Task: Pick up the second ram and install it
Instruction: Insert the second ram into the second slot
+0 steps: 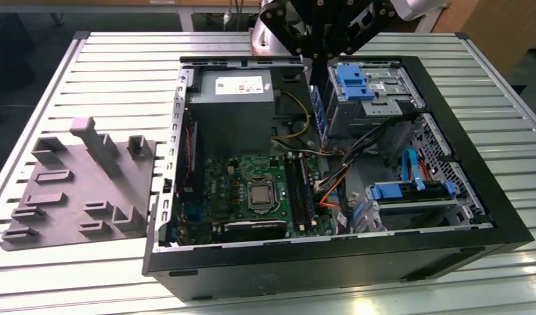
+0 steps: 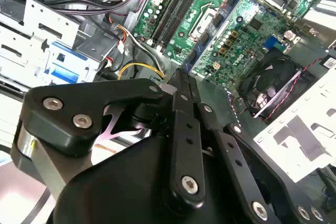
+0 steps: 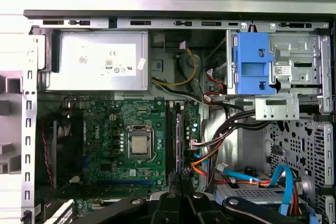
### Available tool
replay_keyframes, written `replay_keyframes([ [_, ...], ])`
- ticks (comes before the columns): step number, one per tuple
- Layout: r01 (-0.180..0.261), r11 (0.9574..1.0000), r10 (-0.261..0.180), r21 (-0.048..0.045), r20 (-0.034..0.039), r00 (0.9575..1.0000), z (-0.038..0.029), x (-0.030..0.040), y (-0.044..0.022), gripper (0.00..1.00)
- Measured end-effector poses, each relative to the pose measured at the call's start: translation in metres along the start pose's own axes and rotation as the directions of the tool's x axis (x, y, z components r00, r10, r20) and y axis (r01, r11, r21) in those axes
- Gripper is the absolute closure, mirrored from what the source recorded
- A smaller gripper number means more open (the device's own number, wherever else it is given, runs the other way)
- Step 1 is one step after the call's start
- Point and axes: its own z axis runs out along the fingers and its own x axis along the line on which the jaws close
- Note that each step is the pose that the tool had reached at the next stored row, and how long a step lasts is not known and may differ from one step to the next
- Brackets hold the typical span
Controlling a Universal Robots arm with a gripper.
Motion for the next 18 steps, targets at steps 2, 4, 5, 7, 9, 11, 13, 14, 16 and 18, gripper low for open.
replay_keyframes([
  [2, 0.0, 1.0, 0.0, 0.0, 0.0, 1.0, 0.0163, 0.0005, -0.0007, 0.88],
  [4, 0.0, 1.0, 0.0, 0.0, 0.0, 1.0, 0.0178, 0.0006, -0.0008, 0.88],
  [5, 0.0, 1.0, 0.0, 0.0, 0.0, 1.0, 0.0185, 0.0006, -0.0009, 0.88],
  [7, 0.0, 1.0, 0.0, 0.0, 0.0, 1.0, 0.0198, 0.0006, -0.0009, 0.88],
  [9, 0.0, 1.0, 0.0, 0.0, 0.0, 1.0, 0.0212, 0.0007, -0.001, 0.88],
  [11, 0.0, 1.0, 0.0, 0.0, 0.0, 1.0, 0.0226, 0.0007, -0.001, 0.88],
  [13, 0.0, 1.0, 0.0, 0.0, 0.0, 1.0, 0.0234, 0.0008, -0.0011, 0.88],
  [14, 0.0, 1.0, 0.0, 0.0, 0.0, 1.0, 0.0231, 0.0008, -0.0011, 0.88],
  [16, 0.0, 1.0, 0.0, 0.0, 0.0001, 1.0, 0.0229, 0.0007, -0.0011, 0.88],
  [18, 0.0, 1.0, 0.0, 0.0, 0.0, 1.0, 0.0229, 0.0008, -0.0011, 0.88],
])
